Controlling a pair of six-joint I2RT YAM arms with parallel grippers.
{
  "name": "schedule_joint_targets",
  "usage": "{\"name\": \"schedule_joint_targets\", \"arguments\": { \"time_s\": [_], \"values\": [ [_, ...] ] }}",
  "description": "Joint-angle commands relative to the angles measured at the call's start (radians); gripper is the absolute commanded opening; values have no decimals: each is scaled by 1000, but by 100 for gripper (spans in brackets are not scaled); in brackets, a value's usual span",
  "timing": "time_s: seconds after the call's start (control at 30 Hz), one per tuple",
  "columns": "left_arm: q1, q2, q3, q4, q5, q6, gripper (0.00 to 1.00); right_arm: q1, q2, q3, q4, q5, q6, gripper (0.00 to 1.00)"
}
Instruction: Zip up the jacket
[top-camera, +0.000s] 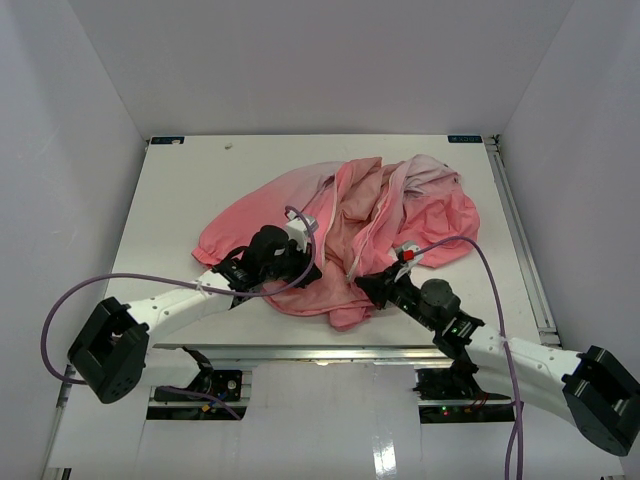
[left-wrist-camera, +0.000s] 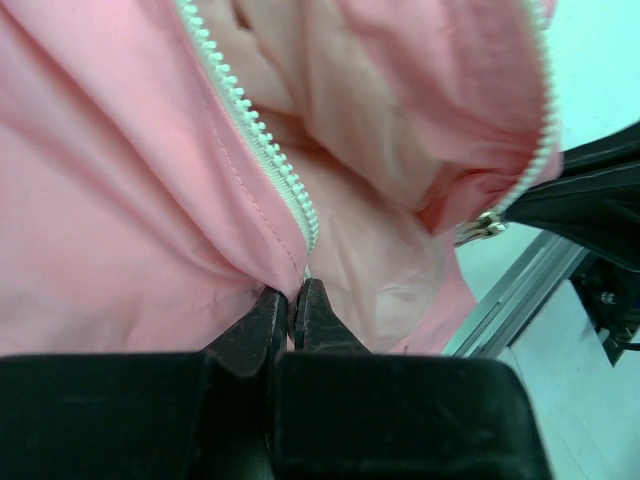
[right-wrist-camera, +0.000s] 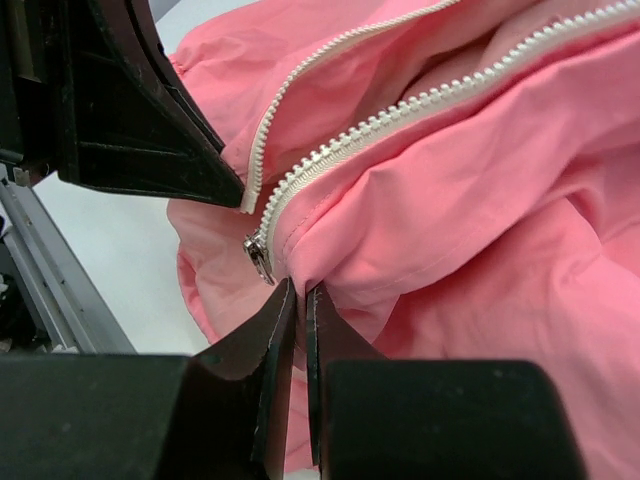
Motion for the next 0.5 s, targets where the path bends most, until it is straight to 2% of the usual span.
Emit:
{"name": "schedule_joint_targets", "arguments": {
  "time_s": [0.0,0.17,0.47],
  "values": [
    [4,-81,-47,213,87,49,0,-4,36,78,88,-108,-51,8],
    [4,-141,-103,308,106,74,0,-5,54,98,68,-128,-77,8],
    [5,-225,-192,455,180,74,0,-4,102,95,143,-228,-55,8]
  ]
}}
